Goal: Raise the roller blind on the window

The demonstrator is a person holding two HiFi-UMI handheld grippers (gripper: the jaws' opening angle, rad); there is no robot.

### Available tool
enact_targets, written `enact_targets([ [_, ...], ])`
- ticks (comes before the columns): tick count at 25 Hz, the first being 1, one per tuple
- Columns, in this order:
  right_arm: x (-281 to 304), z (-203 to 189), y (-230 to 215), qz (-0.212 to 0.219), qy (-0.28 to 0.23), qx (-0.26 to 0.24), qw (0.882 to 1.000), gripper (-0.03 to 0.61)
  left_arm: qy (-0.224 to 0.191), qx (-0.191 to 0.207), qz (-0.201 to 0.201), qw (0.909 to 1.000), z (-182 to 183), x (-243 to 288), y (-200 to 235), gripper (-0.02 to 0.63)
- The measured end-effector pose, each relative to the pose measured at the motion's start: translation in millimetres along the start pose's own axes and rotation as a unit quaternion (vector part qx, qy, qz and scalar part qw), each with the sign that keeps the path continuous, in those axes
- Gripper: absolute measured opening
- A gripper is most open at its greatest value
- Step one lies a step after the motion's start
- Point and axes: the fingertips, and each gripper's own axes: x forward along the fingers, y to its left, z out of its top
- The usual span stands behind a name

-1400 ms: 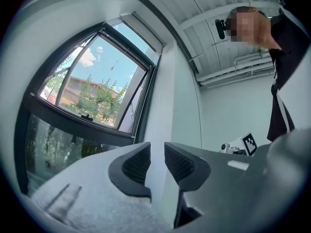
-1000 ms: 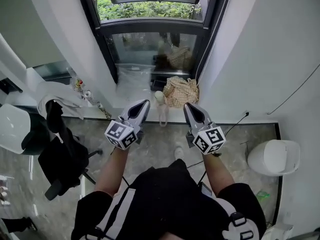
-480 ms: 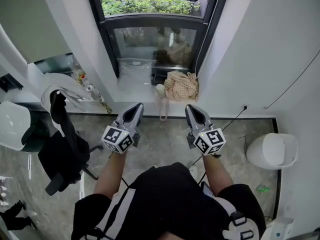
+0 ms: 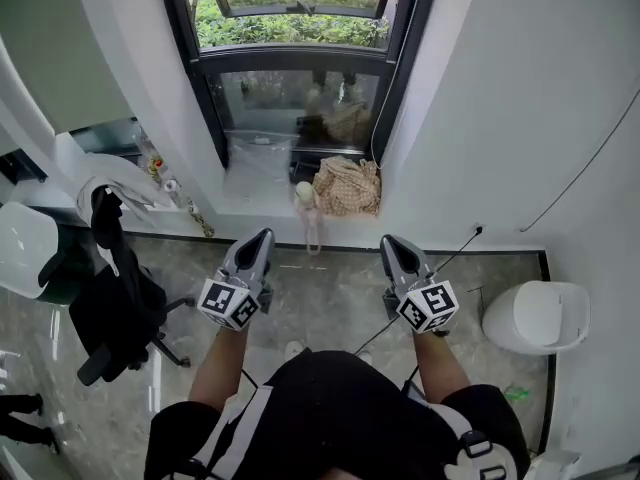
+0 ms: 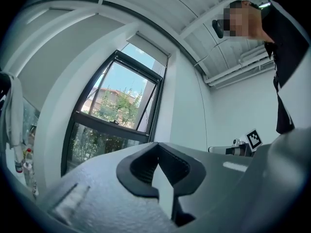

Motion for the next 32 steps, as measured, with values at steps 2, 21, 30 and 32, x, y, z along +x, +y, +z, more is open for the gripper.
enact_targets([
  [2, -10, 1, -12, -0.007, -0.002, 0.002, 1.000, 0.000, 0.002, 0.000, 0.003, 1.0000, -5, 2, -8, 0.000],
  [21, -30, 0, -54, -0.020, -0.003, 0.032, 0.999, 0.000, 0.007, -0.011, 0.014, 0.9998, -28, 26, -33, 0.002],
  [30, -29, 4, -58, -0.020, -0.010, 0.031, 0.999, 0.000, 0.003, -0.013, 0.016, 0.9998, -24, 34, -30, 0.002],
  [32, -27, 6, -58, -0.018, -0.012, 0.030, 0.999, 0.000, -0.003, -0.012, 0.023, 0.9996, -19, 34, -28, 0.002],
])
